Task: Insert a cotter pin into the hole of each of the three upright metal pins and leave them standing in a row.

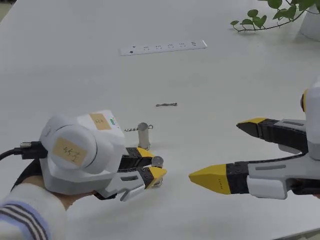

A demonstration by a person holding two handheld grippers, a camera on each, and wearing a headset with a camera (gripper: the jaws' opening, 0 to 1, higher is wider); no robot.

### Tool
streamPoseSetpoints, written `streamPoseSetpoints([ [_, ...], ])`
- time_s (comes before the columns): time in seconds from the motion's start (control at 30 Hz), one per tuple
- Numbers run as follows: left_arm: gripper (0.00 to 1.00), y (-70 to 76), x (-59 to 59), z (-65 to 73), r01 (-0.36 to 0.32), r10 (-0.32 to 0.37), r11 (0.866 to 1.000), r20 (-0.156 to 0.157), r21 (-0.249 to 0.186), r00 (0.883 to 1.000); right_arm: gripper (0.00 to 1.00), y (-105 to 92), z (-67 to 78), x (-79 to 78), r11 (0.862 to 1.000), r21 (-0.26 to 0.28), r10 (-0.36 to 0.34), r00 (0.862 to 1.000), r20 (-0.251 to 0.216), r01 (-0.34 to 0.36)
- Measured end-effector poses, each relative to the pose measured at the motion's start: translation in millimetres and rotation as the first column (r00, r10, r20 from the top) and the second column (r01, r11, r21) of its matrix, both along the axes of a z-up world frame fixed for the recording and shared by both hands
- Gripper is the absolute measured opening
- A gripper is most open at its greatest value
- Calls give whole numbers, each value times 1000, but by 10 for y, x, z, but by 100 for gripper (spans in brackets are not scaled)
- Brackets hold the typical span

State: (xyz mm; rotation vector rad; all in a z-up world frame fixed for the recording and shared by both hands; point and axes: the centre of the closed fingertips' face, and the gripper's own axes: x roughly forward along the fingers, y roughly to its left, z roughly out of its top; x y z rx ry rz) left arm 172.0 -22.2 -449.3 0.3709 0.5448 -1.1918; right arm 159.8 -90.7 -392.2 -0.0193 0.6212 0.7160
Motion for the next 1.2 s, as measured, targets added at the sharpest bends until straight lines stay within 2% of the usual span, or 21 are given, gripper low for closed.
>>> streamPoseSetpoints([
  [0.13, 9, 4, 0, -3, 0, 0, 1000, 8, 2, 1000, 91, 1, -1, -2, 1000, 0, 1, 1000, -1, -1],
  [0.23, 9, 13, -1, -4, -13, 13, 1000, -8, 1, 1000, 91, 6, -6, -6, 1000, -1, 3, 1000, -4, -3],
  [0.33, 9, 20, -9, -6, -9, 8, 1000, 13, 15, 1000, 91, 7, -11, -7, 1000, -2, 4, 1000, -9, -4],
  [0.53, 10, 36, -7, -8, -26, 26, 1000, 9, 14, 1000, 91, 24, 4, -2, 1000, 2, 8, 1000, -5, -8],
  [0.67, 11, 26, -15, 12, 2, -2, 1000, 27, 9, 1000, 91, 37, 5, -5, 1000, 4, 13, 1000, -5, -13],
  [0.7, 13, 22, -20, 38, 6, -6, 1000, 24, 2, 1000, 91, 40, 7, -5, 1000, 5, 14, 1000, -5, -14],
  [0.73, 15, 3, -12, 97, 2, -2, 1000, 25, -24, 1000, 91, 45, 10, -5, 1000, 5, 16, 1000, -5, -16],
  [0.8, 23, -2, 0, 164, -4, 5, 999, 17, -51, 1000, 91, 49, 15, -2, 1000, 5, 18, 1000, -3, -18],
  [0.87, 32, 29, 8, 215, -3, 3, 999, 12, -51, 1000, 91, 52, 24, 4, 1000, 7, 19, 1000, -2, -19],
  [0.97, 38, 80, -13, 293, 8, -8, 999, 7, -51, 1000, 91, 50, 43, 18, 1000, 11, 19, 1000, 0, -19],
  [1.1, 48, 138, -56, 432, -17, 12, 993, -43, -115, 999, 91, 43, 49, 37, 1000, 10, 22, 1000, 0, -22],
  [1.2, 57, 209, -88, 489, -25, 19, 991, -46, -130, 999, 91, 41, 59, 54, 1000, 11, 24, 1000, 0, -24],
])
